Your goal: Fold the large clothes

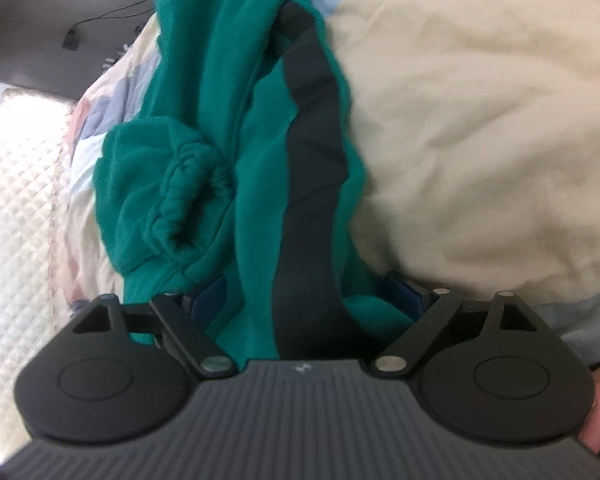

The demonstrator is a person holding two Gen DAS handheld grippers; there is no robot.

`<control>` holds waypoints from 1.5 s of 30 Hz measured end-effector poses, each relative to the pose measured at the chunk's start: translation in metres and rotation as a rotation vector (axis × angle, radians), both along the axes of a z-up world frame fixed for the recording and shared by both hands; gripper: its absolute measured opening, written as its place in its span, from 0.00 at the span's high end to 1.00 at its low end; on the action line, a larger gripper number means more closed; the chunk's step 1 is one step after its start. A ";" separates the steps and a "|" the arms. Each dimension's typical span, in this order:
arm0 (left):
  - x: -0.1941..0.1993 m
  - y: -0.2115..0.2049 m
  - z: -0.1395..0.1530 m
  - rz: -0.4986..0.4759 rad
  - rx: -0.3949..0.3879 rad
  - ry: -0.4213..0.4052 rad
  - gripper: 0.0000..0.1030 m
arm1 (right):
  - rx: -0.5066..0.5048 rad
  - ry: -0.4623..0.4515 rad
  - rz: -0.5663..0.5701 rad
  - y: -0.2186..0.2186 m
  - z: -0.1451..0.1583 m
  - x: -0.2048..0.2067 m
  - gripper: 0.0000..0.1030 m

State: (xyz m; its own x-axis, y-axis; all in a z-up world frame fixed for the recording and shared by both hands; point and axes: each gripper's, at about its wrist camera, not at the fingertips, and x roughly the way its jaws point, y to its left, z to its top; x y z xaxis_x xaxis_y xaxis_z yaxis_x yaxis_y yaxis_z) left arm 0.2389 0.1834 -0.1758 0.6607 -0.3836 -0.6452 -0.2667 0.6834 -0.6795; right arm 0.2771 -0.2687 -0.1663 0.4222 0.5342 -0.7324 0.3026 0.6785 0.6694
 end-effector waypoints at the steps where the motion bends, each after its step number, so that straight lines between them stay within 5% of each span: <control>1: -0.004 -0.001 0.004 -0.008 0.000 -0.006 0.24 | 0.011 -0.003 -0.001 0.000 -0.001 0.002 0.14; 7: -0.014 -0.006 0.010 -0.043 -0.014 0.020 0.24 | 0.056 -0.020 0.016 -0.008 0.005 -0.005 0.14; 13: 0.000 -0.008 -0.017 -0.029 -0.021 0.151 0.20 | -0.053 0.008 0.053 -0.001 0.001 -0.006 0.17; 15: 0.005 -0.009 -0.020 -0.052 -0.044 0.144 0.20 | -0.062 0.008 0.075 0.002 0.001 -0.005 0.14; 21: -0.005 -0.008 -0.004 -0.102 -0.155 0.001 0.20 | 0.137 -0.079 0.070 -0.008 0.007 -0.011 0.14; 23: -0.005 -0.013 -0.001 -0.124 -0.123 0.007 0.20 | 0.168 -0.110 0.079 -0.008 0.011 -0.012 0.14; 27: 0.004 -0.016 -0.014 -0.101 -0.061 0.103 0.20 | 0.044 -0.048 0.098 0.002 0.003 -0.009 0.15; 31: 0.012 -0.016 -0.028 -0.077 -0.050 0.143 0.20 | -0.099 -0.018 0.143 0.020 -0.004 -0.003 0.28; 34: 0.011 -0.018 -0.026 -0.083 -0.040 0.120 0.32 | -0.154 -0.050 0.176 0.028 0.001 -0.004 0.59; 38: 0.006 -0.022 -0.016 -0.081 -0.016 0.086 0.57 | -0.033 -0.118 0.137 0.018 0.011 -0.008 0.85; 45: -0.024 -0.017 0.028 -0.061 0.038 -0.060 0.64 | 0.239 -0.291 0.076 -0.016 0.040 -0.029 0.92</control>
State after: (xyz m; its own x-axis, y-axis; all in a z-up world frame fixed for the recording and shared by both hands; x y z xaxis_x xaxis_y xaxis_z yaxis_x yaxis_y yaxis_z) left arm 0.2145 0.1659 -0.1482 0.6746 -0.4002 -0.6203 -0.1835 0.7230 -0.6660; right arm 0.2485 -0.2847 -0.1259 0.5468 0.7132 -0.4386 0.0312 0.5062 0.8619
